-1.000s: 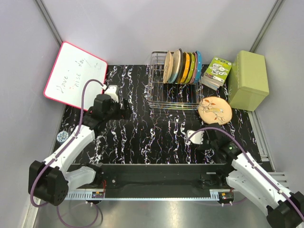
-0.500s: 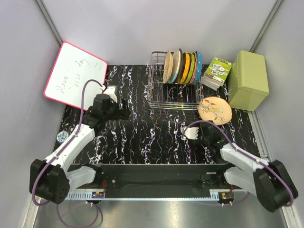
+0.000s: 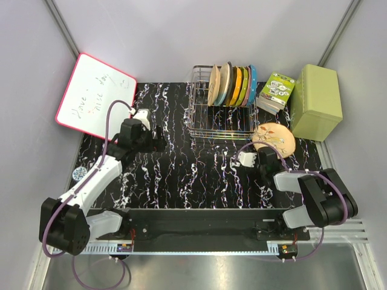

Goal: Load the plates into the dish rack

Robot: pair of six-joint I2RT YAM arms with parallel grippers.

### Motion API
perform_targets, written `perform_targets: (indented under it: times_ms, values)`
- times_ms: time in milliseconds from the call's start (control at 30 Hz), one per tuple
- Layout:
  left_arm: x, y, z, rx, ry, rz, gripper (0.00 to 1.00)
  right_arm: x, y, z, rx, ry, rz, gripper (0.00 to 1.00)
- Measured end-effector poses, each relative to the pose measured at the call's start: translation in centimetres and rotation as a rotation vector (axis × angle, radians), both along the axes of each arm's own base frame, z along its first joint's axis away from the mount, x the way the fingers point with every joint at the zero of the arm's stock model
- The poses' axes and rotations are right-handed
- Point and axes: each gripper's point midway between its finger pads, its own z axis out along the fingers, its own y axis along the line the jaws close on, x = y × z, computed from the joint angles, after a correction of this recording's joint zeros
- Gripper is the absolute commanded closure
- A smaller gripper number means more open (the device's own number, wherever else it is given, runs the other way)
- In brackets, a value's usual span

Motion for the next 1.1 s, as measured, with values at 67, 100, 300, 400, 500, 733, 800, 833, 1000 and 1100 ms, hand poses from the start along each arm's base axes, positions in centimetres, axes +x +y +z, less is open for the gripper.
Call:
perform_targets:
  times_ms: [67,100,300,400,500,733,800,833,1000,1100]
  values:
    - [0.0,0.1,0.0,-0.003,0.001,0.003,0.01,-0.2,-0.3,0.2,-0.013,-0.011,-0.004,1.00]
    - [0.0,0.1,0.0,-0.010,0.007,0.006,0.01,-0.5,-0.5,0.5,-0.022,-0.021,-0.007,1.00]
    - [-0.8,-0.7,0.9,-0.083,0.015,-0.001,0.01,-6.4,-2.0,2.6,-0.068,-0.005,0.059,1.00]
    - [-0.9,-0.8,1.0,-0.098,0.008,0.000,0.01,-9.6,-1.9,4.3,-0.085,-0.026,0.167,1.00]
    - [-1.1,-0.8,0.4,-0.103,0.020,0.008,0.01,-12.2,-0.6,5.3,-0.117,-0.065,0.350,1.00]
    - [-2.6,-0.6,-2.1,-0.145,0.099,0.045,0.01,-14.0,4.6,2.6,-0.089,0.124,0.729,1.00]
    - [-3.2,-0.6,-2.7,-0.157,0.118,0.050,0.01,-13.7,6.1,3.1,-0.068,0.091,0.815,1.00]
    - [-3.5,-0.6,-2.9,-0.163,0.127,0.051,0.01,-13.9,7.0,2.9,-0.044,0.092,0.862,1.00]
    - [-4.1,-0.7,-3.0,-0.185,0.126,0.051,0.01,-15.5,11.1,2.3,0.108,0.079,1.065,1.00]
    - [-4.2,-0.9,-2.9,-0.211,0.122,0.050,0.01,-16.0,13.3,2.6,0.200,0.031,1.168,0.72]
